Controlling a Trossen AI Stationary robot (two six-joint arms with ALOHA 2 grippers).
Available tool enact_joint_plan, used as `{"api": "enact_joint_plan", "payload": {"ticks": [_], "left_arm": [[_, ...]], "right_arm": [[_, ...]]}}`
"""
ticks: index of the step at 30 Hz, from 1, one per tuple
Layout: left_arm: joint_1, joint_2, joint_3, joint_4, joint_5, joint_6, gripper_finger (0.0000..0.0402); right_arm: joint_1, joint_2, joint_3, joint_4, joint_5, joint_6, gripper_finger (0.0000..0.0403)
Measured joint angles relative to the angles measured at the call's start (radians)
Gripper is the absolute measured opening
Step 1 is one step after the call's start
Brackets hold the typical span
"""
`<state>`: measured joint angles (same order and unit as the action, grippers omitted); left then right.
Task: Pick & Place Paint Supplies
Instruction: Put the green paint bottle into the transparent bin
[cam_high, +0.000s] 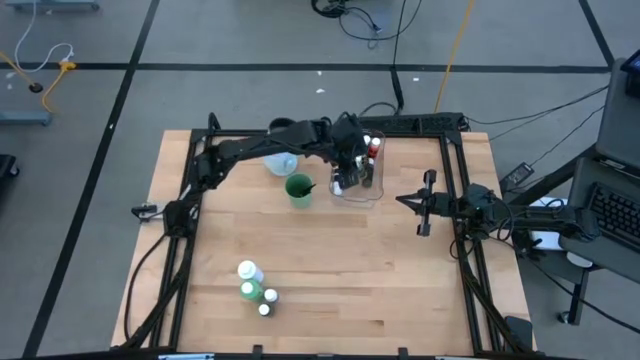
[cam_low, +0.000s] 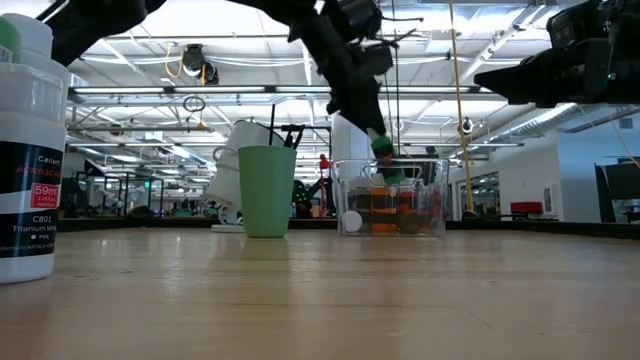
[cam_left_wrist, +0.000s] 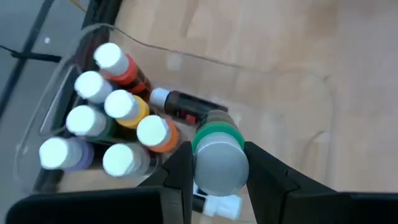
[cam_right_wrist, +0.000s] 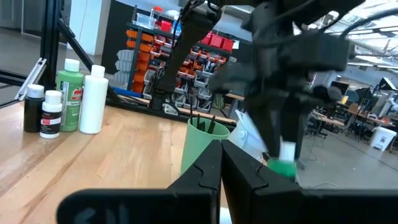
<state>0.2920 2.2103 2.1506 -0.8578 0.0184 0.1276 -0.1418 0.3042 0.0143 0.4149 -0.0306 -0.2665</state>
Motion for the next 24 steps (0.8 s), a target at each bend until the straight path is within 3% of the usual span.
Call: {"api": "enact_joint_plan", "payload": {"ticks": [7,24], "left_arm": [[-0.014,0.058,-0.001,-0.013,-0.142,0.028,0.0100],[-0.011,0.134,0.000,-0.013,-0.161,-0.009,0.0100]], "right_arm": [[0.000,0.002,0.000,0.004,0.000,0.012,0.0002],[0.000,0.011,0.000,0.006,0.001,0.018,0.0002]]}}
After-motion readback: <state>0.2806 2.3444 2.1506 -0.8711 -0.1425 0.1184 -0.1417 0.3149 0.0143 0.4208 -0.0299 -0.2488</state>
